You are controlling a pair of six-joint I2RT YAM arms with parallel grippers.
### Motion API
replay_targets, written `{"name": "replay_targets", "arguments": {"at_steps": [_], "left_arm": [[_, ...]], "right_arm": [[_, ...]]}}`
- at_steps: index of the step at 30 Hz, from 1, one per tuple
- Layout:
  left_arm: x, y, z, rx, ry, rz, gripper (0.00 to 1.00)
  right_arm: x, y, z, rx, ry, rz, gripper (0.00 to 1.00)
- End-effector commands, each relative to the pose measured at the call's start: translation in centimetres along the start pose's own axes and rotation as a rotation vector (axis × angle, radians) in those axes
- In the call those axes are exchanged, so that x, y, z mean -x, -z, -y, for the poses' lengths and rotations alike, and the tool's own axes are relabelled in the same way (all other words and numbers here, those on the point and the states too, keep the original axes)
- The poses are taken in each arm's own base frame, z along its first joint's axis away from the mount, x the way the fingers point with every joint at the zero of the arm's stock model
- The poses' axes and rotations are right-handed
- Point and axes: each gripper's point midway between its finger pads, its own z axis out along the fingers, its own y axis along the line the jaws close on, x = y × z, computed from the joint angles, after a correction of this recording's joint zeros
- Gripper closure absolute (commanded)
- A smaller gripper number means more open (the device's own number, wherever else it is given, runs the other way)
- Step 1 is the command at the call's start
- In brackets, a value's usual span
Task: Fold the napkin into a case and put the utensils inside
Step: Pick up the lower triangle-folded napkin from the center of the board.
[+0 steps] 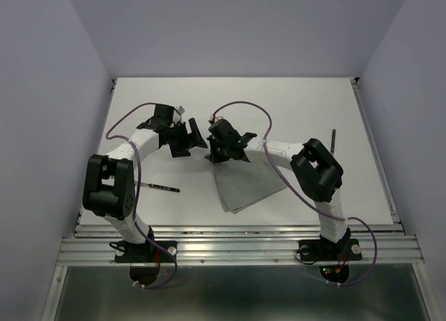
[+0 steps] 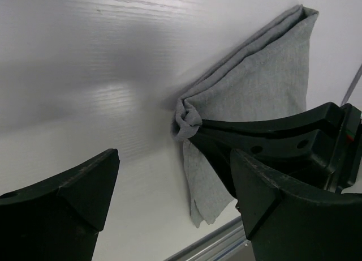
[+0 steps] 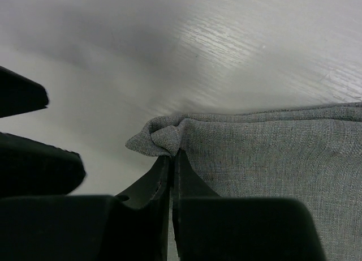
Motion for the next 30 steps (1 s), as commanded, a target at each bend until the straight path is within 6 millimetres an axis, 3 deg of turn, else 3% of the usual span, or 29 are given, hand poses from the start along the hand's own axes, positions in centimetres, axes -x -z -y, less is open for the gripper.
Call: {"name": "replay_targets", "arguments": {"at_steps": [1, 11, 21, 30], "left_arm": [[-1.1, -1.0, 1.9, -0.115, 0.014, -0.048, 0.09], [-2.8, -4.0, 1.4, -0.143, 0.067, -0.123, 0.09], [-2.6, -5.8, 2.1, -0.177, 0.106, -0.133, 0.16], [-3.5, -6.7, 1.8, -0.158, 0.12, -0.162, 0.42]], "right_arm": [[3.1, 1.9, -2.4, 0.124, -0.008, 0.089, 0.99], [2.4, 2.3, -2.4, 0.158, -0.002, 0.067, 0.99], [1.8, 2.1, -2.4, 0.167, 0.008, 0.05, 0.99], [2.3, 2.4, -2.0, 0.163, 0.006, 0.063, 0.99]]}}
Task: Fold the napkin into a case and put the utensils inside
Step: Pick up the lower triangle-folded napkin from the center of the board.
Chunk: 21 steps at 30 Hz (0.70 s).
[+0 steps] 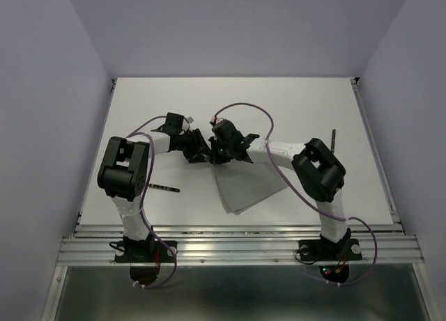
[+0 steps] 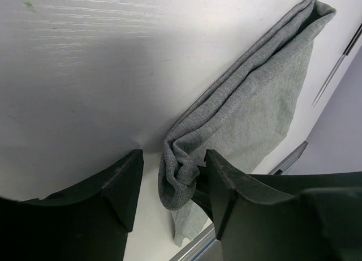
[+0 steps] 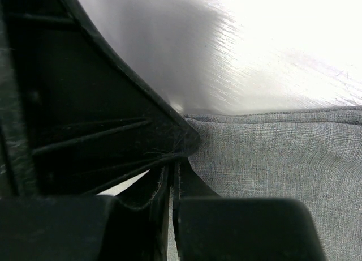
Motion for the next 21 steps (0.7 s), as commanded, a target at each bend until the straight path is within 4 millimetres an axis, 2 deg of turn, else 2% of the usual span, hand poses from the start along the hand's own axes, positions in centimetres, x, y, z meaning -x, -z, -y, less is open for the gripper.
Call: {"name": "replay_targets", "arguments": {"at_steps": [1, 3, 7, 8, 9, 13, 15, 18, 19, 21], "left_arm": [[-0.2, -0.3, 0.5, -0.012, -0.011, -0.011, 0.47], [-0.2, -0.3, 0.6, -0.012, -0.006, -0.012, 0.53], [-0.4, -0.3, 0.8, -0.013, 0.006, -0.018, 0.81], [-0.4, -0.3, 0.8, -0.012, 0.011, -0.019, 0.88], [-0.3, -0.4, 0.8, -0.012, 0.014, -0.019, 1.0], [-0.6, -0.3, 0.7, -0.003, 0.042, -0.031, 1.0], [-0.7, -0.2, 0.7, 0.006, 0.06, -0.036, 1.0], [-0.7, -0.1, 0.5, 0.032, 0.082, -0.038, 1.0], [-0.9, -0.1, 0.2, 0.051, 0.096, -0.047, 1.0], [-0.9, 0.0, 0.0, 0.067, 0.11, -0.051, 1.0]], "right_arm": [[3.3, 2.1, -1.4, 0.052, 0.017, 0.102, 0.99], [3.6, 2.4, -1.6, 0.054, 0.02, 0.113, 0.99], [4.1, 3.0, -2.0, 0.071, 0.039, 0.121, 0.96], [4.1, 3.1, -2.0, 0.073, 0.042, 0.122, 0.94], [3.9, 3.1, -1.9, 0.07, 0.046, 0.118, 0.81], [3.6, 3.9, -1.5, 0.056, 0.056, 0.119, 0.48], [3.8, 4.8, -1.1, 0.036, 0.06, 0.138, 0.39], [3.0, 5.5, -0.1, 0.005, 0.069, 0.135, 0.32], [3.5, 6.1, 0.5, -0.034, 0.077, 0.164, 0.31], [2.6, 6.3, 0.8, -0.07, 0.106, 0.164, 0.27]]}}
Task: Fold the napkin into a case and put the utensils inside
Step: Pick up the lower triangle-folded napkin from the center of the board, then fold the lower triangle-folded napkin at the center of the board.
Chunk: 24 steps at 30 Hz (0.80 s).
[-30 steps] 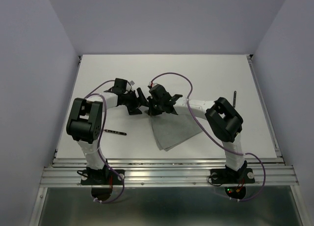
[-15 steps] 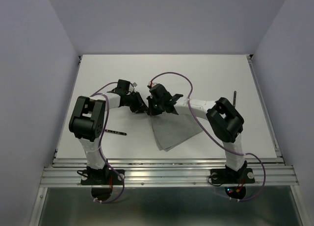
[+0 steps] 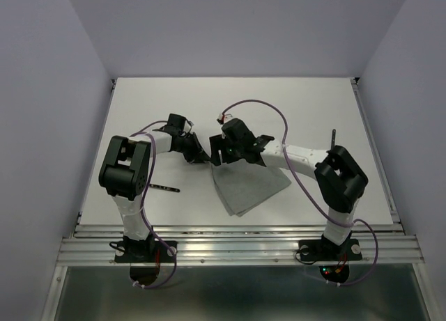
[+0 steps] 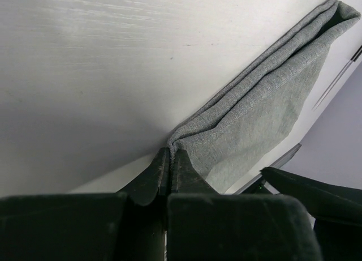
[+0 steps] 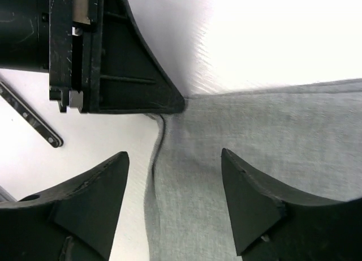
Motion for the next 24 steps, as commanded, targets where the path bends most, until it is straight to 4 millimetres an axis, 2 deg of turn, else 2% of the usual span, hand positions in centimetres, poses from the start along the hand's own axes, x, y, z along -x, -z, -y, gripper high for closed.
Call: {"name": "replay_targets", "arguments": {"at_steps": [1, 4, 10, 13, 15, 16, 17, 19, 20, 24], "left_arm": [[0.2, 0.5, 0.4, 0.036, 0.033, -0.005, 1.0], [0.0, 0.7, 0.0, 0.061, 0.061, -0.012, 1.0], [0.5, 1.2, 0.2, 0.092, 0.075, 0.016, 1.0], [0.8, 1.2, 0.3, 0.097, 0.079, 0.023, 1.0], [1.1, 1.2, 0.4, 0.099, 0.078, 0.026, 1.0], [1.1, 1.2, 0.4, 0.098, 0.077, 0.027, 1.0], [1.2, 1.2, 0.5, 0.098, 0.08, 0.027, 1.0], [1.2, 1.2, 0.5, 0.1, 0.08, 0.03, 1.0], [1.3, 1.2, 0.4, 0.105, 0.081, 0.033, 1.0], [1.4, 1.2, 0.6, 0.103, 0.083, 0.037, 1.0]], "right_arm": [[1.3, 1.8, 0.3, -0.088, 0.092, 0.103, 0.26], [0.4, 2.1, -0.4, -0.12, 0.18, 0.115, 0.22], [-1.4, 2.6, -1.4, -0.149, 0.304, 0.107, 0.2], [-2.9, 3.8, -1.9, -0.147, 0.322, 0.087, 0.2], [-4.8, 5.0, -2.4, -0.143, 0.331, 0.056, 0.21], [-4.8, 5.4, -3.0, -0.131, 0.337, 0.065, 0.22], [-6.3, 5.7, -2.7, -0.138, 0.326, 0.033, 0.22], [-8.2, 6.6, -3.5, -0.132, 0.316, 0.014, 0.24], [-9.9, 6.8, -3.0, -0.147, 0.32, -0.023, 0.24], [-13.5, 7.4, -3.6, -0.144, 0.313, -0.078, 0.25]]}}
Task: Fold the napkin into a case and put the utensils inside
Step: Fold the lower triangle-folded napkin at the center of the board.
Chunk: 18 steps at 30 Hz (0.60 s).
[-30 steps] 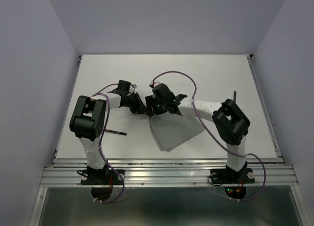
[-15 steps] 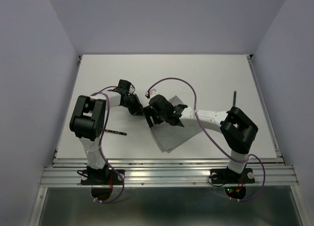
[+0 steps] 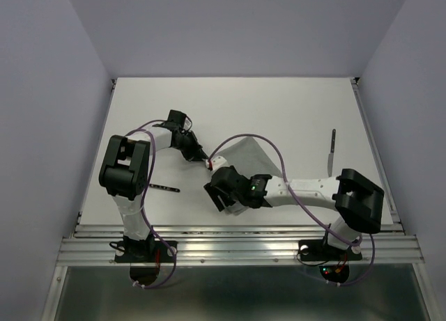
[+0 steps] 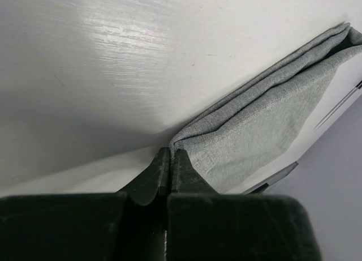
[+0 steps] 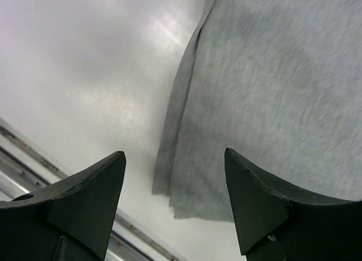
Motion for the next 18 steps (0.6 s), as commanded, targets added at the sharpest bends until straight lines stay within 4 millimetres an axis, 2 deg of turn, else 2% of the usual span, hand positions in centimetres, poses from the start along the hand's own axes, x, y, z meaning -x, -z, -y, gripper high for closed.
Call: {"name": "replay_targets", "arguments": {"at_steps": [1, 6, 12, 16, 18], "left_arm": [[0.7, 0.5, 1.0, -0.005, -0.005, 0.02, 1.0], [0.9, 0.6, 1.2, -0.005, -0.007, 0.026, 1.0], [1.0, 0.8, 1.2, 0.0, -0.01, 0.036, 1.0], [1.0, 0.7, 1.2, 0.001, -0.008, 0.035, 1.0], [1.1, 0.7, 1.1, 0.001, -0.008, 0.035, 1.0]], "right_arm": [[-3.5, 0.7, -1.0, -0.028, -0.022, -0.062, 0.25], [-5.5, -0.4, -1.8, -0.038, -0.039, -0.097, 0.29], [-6.0, -0.8, -0.6, -0.109, -0.054, -0.089, 0.4], [-8.1, -1.5, 0.6, -0.163, -0.041, -0.134, 0.45], [-8.5, -1.7, 0.8, -0.171, -0.039, -0.139, 0.53]]}}
